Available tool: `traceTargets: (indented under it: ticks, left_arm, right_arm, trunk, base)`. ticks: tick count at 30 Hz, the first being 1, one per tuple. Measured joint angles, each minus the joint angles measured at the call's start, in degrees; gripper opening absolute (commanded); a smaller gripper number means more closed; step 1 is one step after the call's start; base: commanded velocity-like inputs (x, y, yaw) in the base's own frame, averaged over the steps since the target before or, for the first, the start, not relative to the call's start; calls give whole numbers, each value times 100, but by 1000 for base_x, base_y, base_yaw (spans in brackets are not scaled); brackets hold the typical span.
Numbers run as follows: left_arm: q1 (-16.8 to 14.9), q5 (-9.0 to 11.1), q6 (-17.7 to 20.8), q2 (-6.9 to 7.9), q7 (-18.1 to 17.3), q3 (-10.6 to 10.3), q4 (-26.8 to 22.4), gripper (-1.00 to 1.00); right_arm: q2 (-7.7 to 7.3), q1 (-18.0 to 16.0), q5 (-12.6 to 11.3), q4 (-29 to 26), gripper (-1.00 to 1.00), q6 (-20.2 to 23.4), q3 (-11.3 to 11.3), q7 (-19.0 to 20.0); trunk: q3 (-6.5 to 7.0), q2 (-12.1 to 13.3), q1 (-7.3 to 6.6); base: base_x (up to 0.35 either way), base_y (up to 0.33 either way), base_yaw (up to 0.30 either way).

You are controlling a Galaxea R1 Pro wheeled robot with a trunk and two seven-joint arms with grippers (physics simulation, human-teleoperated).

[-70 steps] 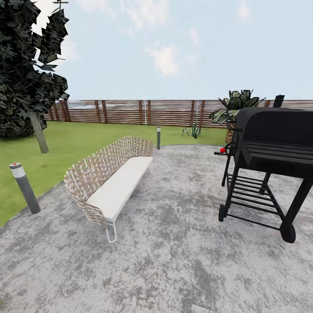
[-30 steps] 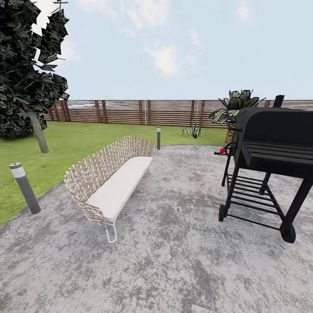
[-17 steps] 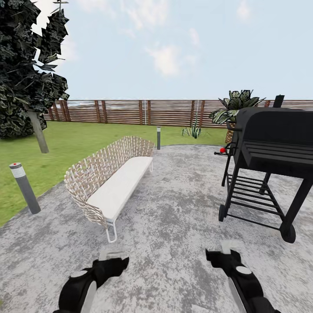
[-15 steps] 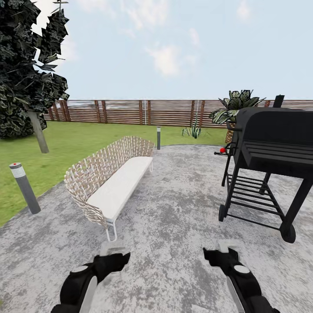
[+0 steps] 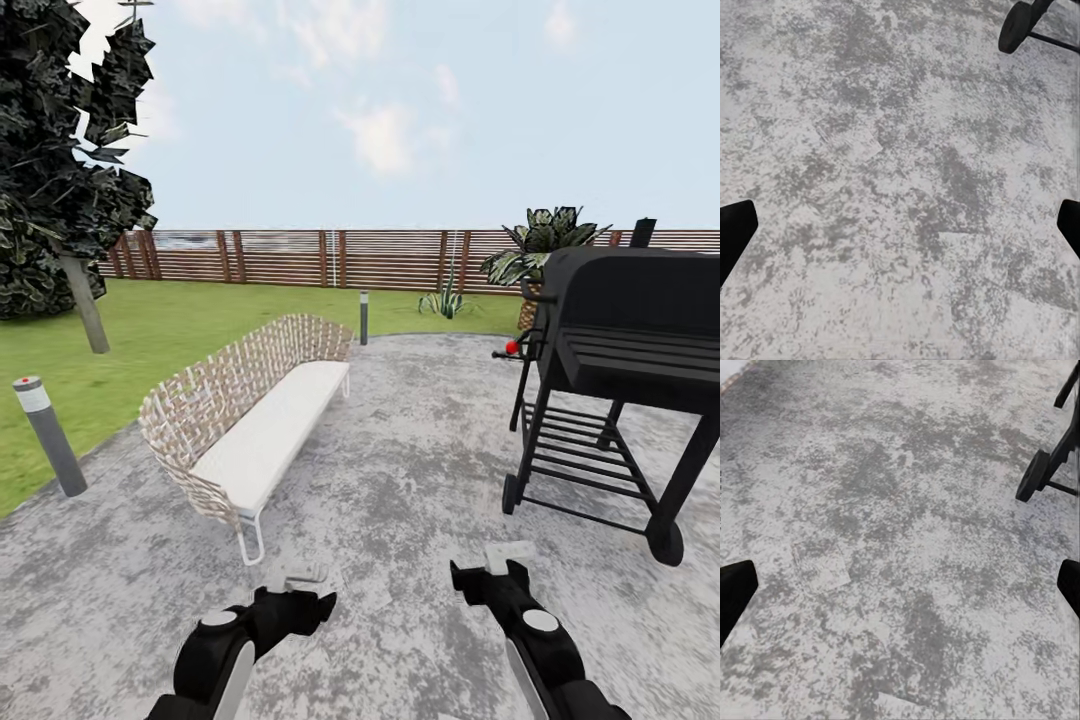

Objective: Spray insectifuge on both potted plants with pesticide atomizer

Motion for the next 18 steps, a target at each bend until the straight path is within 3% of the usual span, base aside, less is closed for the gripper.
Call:
traceTargets:
  ticks: [8, 18]
  left_arm:
    - [0, 7, -160, 4, 8, -9, 47, 100]
    - [0, 9, -174, -5, 5, -4, 297, 100]
  right_arm:
    - [15, 0, -1, 3, 100, -159, 15, 34]
    - [17, 0, -1, 19, 100, -153, 15, 23]
  trunk:
    - [0, 0, 0]
    - [0, 0, 0]
  base:
    - [309, -78, 0]
    - [321, 35, 0]
